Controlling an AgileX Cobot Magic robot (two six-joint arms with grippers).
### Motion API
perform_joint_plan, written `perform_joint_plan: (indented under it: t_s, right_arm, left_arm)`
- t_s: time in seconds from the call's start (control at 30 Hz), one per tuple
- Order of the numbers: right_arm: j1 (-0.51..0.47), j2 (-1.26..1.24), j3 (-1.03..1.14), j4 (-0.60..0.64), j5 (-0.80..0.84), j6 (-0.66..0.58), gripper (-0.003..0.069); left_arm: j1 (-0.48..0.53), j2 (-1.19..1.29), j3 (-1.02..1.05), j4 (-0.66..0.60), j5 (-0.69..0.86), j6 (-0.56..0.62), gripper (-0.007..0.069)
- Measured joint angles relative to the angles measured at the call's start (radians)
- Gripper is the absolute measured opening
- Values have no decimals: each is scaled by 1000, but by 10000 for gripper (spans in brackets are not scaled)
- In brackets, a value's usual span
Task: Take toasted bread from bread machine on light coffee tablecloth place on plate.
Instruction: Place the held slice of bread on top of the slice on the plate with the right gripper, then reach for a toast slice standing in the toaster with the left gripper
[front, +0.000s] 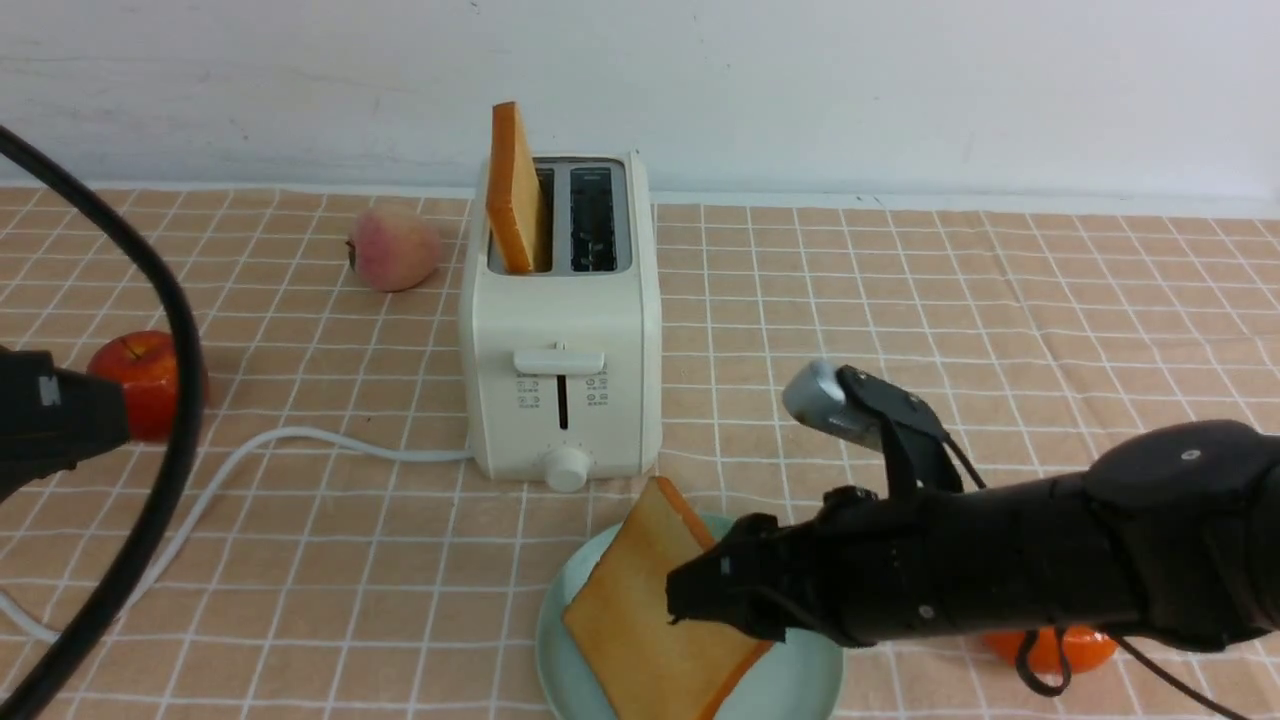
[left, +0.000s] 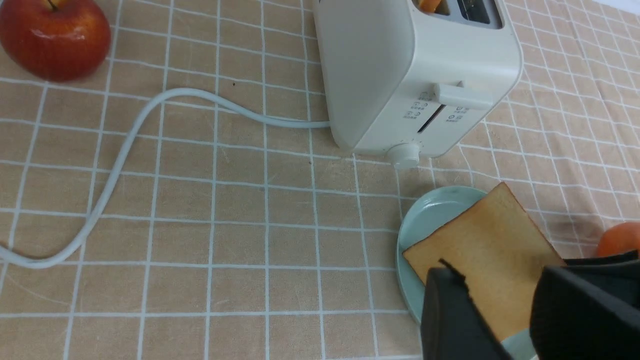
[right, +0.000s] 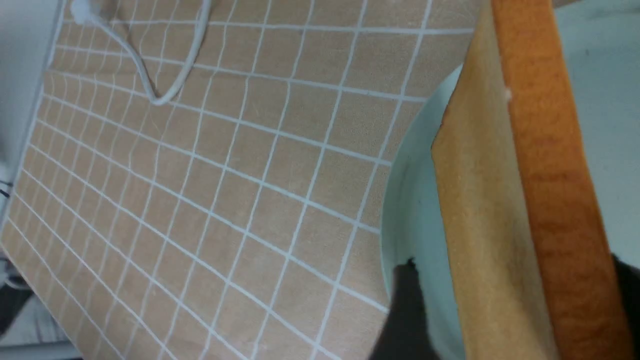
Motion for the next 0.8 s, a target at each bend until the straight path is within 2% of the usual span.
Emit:
perform_joint_plan:
  t_s: [0.03, 0.07, 0.1, 0.13, 0.17, 0.2, 0.23, 0.27, 0.3, 0.33, 0.37, 0.4, 0.43, 0.53, 0.67, 0.8]
  right_arm:
    - [-5, -32, 0, -69, 5, -1, 601]
    - [-17, -66, -4, -143, 26, 3, 643]
    - [-20, -72, -5, -156, 32, 7, 647]
    - [-52, -119, -28, -281, 94, 45, 668]
    - [-62, -124, -33, -315, 104, 63, 670]
    - [-103, -169, -93, -470, 216, 155, 667]
    - [-108, -173, -102, -490, 230, 169, 666]
    - [-145, -201, -171, -664, 336, 296, 649]
    - [-162, -214, -238, -799, 427, 398, 629]
    - [-162, -216, -249, -799, 441, 398, 629]
    - [-169, -228, -304, -908, 508, 479, 609]
    - [-169, -252, -382, -1073, 589, 612, 572]
    - [-167, -267, -419, -1125, 619, 665, 556]
    - [-136, -347, -477, -1217, 631, 810, 507]
    - [-93, -427, -487, -1214, 624, 858, 482]
    - [-79, -468, -488, -1211, 634, 864, 477]
  left_arm:
    - [0, 0, 0, 0, 1, 0, 239]
    - [0, 0, 0, 0, 2, 0, 239]
    - [0, 0, 0, 0, 2, 0, 239]
    - [0, 1, 0, -1, 1, 0, 240]
    - [0, 1, 0, -2, -1, 0, 240]
    - [0, 5, 0, -17, -10, -3, 242]
    - [0, 4, 0, -17, -12, -3, 242]
    - [0, 16, 0, -41, -22, 13, 242]
    - [0, 35, -3, -61, -21, 56, 242]
    - [0, 39, -6, -63, -19, 77, 242]
    - [0, 64, -14, -79, -8, 122, 242]
    - [0, 120, -38, -100, 22, 202, 242]
    - [0, 163, -62, -108, 31, 229, 242]
    - [0, 312, -169, -121, 38, 225, 255]
    - [-5, 502, -357, -115, 56, 212, 290]
    - [-80, 716, -609, -50, 141, 151, 347]
